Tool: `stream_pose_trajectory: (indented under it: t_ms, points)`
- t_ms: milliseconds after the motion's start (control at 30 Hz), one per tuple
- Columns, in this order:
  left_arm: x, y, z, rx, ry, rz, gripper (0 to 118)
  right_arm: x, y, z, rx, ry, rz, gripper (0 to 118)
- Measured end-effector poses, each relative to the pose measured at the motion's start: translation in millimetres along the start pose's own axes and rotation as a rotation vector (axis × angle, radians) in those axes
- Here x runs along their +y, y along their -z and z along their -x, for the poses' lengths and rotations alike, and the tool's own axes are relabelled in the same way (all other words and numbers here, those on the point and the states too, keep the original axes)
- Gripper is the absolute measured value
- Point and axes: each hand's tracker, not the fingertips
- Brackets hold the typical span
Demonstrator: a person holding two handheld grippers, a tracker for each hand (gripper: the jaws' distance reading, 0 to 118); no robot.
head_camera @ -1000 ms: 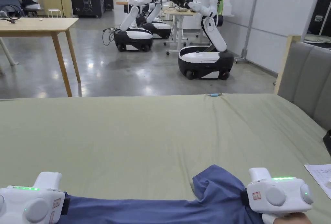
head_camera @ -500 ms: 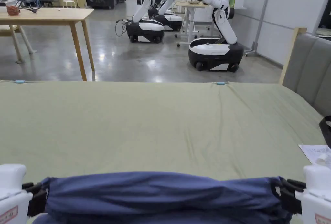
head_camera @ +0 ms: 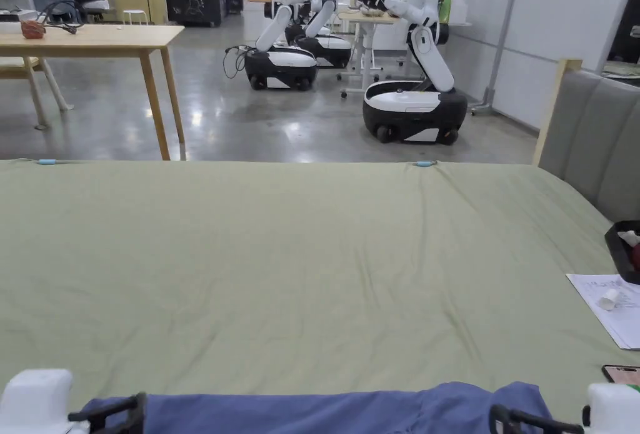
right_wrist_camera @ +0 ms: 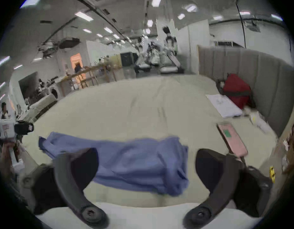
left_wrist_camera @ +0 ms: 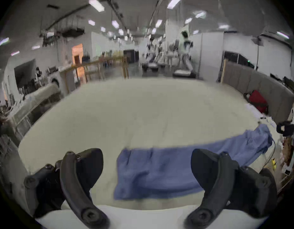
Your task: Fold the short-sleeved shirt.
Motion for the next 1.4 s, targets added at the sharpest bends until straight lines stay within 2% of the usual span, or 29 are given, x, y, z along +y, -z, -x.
stream_pose_trajectory:
  t_ms: [133, 167, 200, 233, 267, 300, 333, 400, 433, 500, 533, 600, 633, 700, 733, 833, 933, 1000, 1033, 1100, 1167, 1200, 1233, 1267, 1300, 1333, 1367, 1400]
  points:
    - [19, 1, -39, -0.04, 0.04, -0.178, 108, 24, -3, 53, 0.0, -0.09, -0.179, 116]
    - [20, 3, -48, -0.023, 0.057, -0.195, 106, 25, -2, 65, -0.008, -0.107, -0.23, 109]
    - [20, 4, -56, -0.008, 0.089, -0.203, 97, 26, -2, 73, 0.004, -0.11, -0.254, 90]
    - [20, 6, -61, -0.009, 0.116, -0.189, 57, 25, 0, 78, 0.022, -0.108, -0.267, 39]
    - [17, 11, -62, 0.008, 0.137, -0.161, 5, 25, 3, 85, 0.0, -0.121, -0.268, 12]
    - [17, 14, -64, -0.01, 0.152, -0.135, 0, 23, 5, 92, -0.047, -0.142, -0.279, 10]
    - [16, 19, -60, -0.014, 0.152, -0.062, 0, 22, 5, 94, -0.04, -0.141, -0.284, 10]
    - [8, 17, -49, -0.07, 0.095, -0.07, 0, 23, 5, 94, 0.021, -0.123, -0.257, 10]
    - [6, 17, -39, -0.08, 0.064, -0.049, 0, 21, 4, 95, 0.011, -0.127, -0.26, 10]
    - [1, 14, -16, -0.071, -0.003, -0.033, 16, 18, 4, 95, 0.006, -0.151, -0.25, 10]
    - [-3, 11, -4, -0.068, -0.023, -0.027, 39, 16, 4, 95, 0.004, -0.153, -0.244, 10]
    - [-14, 11, 26, -0.069, -0.064, 0.028, 104, 13, 3, 92, 0.011, -0.146, -0.229, 10]
    - [-20, 11, 41, -0.077, -0.103, 0.061, 104, 10, 3, 91, 0.012, -0.144, -0.221, 10]
    - [-36, 12, 66, -0.099, -0.179, 0.109, 118, 4, 2, 92, 0.014, -0.144, -0.205, 10]
    - [-49, 17, 86, -0.09, -0.251, 0.143, 118, 2, 2, 93, 0.018, -0.145, -0.189, 10]
    - [-80, 41, 127, -0.206, -0.435, 0.24, 118, -5, 0, 95, 0.028, -0.139, -0.163, 10]
    - [-116, 81, 154, -0.433, -0.75, 0.371, 118, -9, -1, 99, 0.034, -0.136, -0.139, 10]
    - [-146, 115, 164, -0.655, -0.985, 0.406, 118, -10, -2, 102, 0.033, -0.137, -0.132, 10]
    - [-148, 119, 165, -0.695, -1.035, 0.271, 118, -10, -3, 102, 0.034, -0.136, -0.133, 10]
    - [-122, 109, 139, -0.777, -1.163, 0.314, 118, -10, -4, 103, 0.025, -0.134, -0.131, 10]
    - [-122, 121, 119, -0.86, -1.205, 0.317, 118, -10, -6, 102, 0.02, -0.126, -0.129, 10]
    - [-126, 132, 113, -0.876, -1.164, 0.337, 112, -10, -6, 102, 0.017, -0.122, -0.128, 10]
    - [-128, 138, 109, -0.852, -1.099, 0.342, 80, -11, -6, 103, 0.012, -0.12, -0.126, 10]
    - [-124, 137, 101, -0.788, -1.032, 0.343, 33, -11, -6, 103, 0.008, -0.118, -0.123, 10]
    - [-125, 140, 93, -0.68, -0.996, 0.399, 8, -11, -7, 103, 0.005, -0.115, -0.123, 10]
    - [-130, 143, 86, -0.583, -0.969, 0.462, 7, -11, -8, 103, 0.004, -0.111, -0.123, 10]
    - [-120, 128, 87, -0.52, -0.977, 0.44, 7, -11, -9, 103, 0.004, -0.107, -0.122, 10]
    - [-119, 121, 89, -0.615, -1.048, 0.34, 7, -11, -9, 103, 0.001, -0.106, -0.121, 10]
